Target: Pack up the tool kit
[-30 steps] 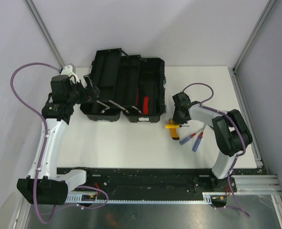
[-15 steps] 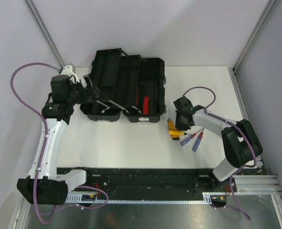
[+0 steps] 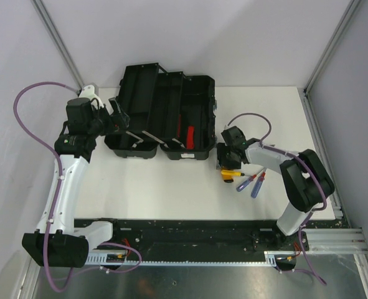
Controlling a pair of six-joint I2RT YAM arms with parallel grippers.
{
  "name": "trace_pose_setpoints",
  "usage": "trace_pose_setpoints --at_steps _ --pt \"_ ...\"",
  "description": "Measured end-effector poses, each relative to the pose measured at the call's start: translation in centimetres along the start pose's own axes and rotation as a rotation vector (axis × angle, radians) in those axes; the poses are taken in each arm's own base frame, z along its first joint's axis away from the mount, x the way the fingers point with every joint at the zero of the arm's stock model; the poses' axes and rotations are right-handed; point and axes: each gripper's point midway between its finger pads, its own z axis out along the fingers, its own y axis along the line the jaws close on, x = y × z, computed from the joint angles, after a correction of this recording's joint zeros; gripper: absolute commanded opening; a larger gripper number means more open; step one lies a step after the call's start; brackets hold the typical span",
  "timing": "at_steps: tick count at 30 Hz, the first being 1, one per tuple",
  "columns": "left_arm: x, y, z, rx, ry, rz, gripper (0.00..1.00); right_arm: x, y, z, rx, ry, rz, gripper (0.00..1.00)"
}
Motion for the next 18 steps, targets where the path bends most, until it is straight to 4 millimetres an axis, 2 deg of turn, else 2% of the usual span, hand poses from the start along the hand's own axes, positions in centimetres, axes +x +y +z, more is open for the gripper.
trace_pose_setpoints --at_steps 2,6,9,15,18 --pt "0.0 0.0 0.0 -0.001 0.0 0.0 0.97 -0.5 0.4 0.4 -0.012 -0.012 -0.019 0.48" --pt "0.0 0.0 0.0 -0.003 -0.001 0.0 0.97 -1.7 0.7 1.3 0.017 -0.04 -0.056 0.22" --pt "0.0 0.1 0.0 -0.004 -0.001 0.0 0.97 -2.3 1.0 1.6 0.048 -0.071 -0.077 0.1" --pt "0.0 0.1 0.0 -0.006 -0.002 0.0 0.97 -2.9 0.2 1.2 0.136 -0.125 -0.083 0.04" --pt "0.0 0.1 0.0 -0.006 -0.002 0.0 0.97 -3.8 -0.7 0.1 0.167 -0.166 -0.063 0.03"
